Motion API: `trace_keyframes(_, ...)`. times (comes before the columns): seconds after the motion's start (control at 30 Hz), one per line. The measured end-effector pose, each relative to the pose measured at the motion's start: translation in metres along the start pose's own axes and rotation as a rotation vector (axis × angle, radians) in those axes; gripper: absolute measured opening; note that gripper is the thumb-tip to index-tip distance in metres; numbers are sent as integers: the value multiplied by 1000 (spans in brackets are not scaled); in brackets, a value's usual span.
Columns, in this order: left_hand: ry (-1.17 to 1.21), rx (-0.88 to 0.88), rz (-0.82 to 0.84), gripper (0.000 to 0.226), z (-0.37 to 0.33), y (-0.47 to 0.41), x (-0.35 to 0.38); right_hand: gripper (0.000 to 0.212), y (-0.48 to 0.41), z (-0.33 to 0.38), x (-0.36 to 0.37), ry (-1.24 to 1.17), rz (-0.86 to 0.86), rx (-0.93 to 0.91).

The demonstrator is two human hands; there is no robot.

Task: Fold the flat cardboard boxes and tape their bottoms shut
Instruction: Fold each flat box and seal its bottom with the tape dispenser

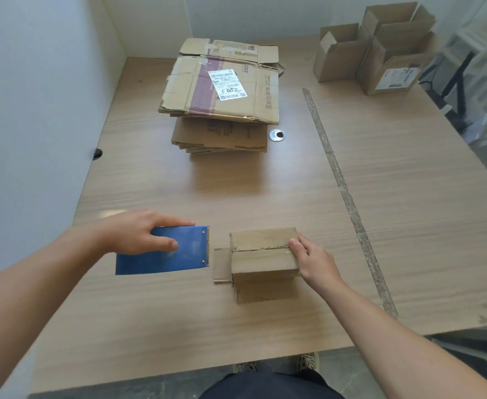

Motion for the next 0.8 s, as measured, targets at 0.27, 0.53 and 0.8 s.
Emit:
trace_keyframes(0.27,44,-108,65,48,16,-15,14,47,4,7,-3,-4,0,-9)
trace_keyframes(0.53,-22,-120,50,46,-13,-51,37,40,7,4,0,-288,127,188)
trace_keyframes(0.8,-277,-214,-129,37,-56,-55,41,27,6,15,4,-233,131,175)
Point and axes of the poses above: each hand's wrist, its own y-axis away from the middle knuckle, its own x-axis out of the palm, z = x × y, the point moved 8 cm from there along -y, towards the middle knuckle, and after that the axes turned 2 degrees about y, right-handed, at the moved point
